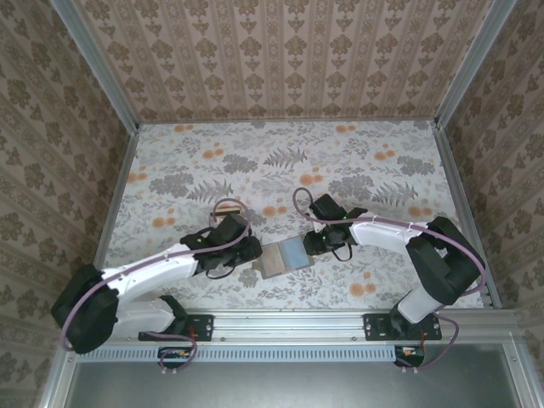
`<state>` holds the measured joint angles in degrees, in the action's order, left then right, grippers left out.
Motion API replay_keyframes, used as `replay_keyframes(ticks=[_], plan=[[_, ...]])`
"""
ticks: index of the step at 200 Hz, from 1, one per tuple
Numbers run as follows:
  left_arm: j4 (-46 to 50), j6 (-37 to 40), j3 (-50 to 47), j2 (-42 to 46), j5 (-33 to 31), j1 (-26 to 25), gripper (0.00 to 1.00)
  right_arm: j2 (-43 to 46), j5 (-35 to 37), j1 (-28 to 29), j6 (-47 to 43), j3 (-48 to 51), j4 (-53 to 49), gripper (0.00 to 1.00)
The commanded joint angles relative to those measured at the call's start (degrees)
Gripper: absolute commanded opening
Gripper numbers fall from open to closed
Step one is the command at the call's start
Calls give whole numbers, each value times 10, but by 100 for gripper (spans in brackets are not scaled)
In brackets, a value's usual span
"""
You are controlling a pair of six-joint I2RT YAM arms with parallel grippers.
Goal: Take the credit cards out of the card holder
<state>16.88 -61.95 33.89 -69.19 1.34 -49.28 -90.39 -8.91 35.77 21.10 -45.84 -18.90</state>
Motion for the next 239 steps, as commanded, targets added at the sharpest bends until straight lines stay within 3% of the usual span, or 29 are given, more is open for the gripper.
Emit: replay_keyframes(ticks=[1, 80, 160, 239], plan=[[-39, 13, 30, -39, 24, -6, 41, -10, -29, -1, 44, 16, 40, 32], [-45, 39, 48, -121, 71, -6, 37, -19, -45, 24, 76, 37, 63, 22], [-6, 47, 63, -143, 62, -13, 32, -15, -41, 32, 88, 47, 71, 22], [-61, 81, 90, -176, 104, -23, 33, -14, -39, 35, 91, 52, 70, 22]])
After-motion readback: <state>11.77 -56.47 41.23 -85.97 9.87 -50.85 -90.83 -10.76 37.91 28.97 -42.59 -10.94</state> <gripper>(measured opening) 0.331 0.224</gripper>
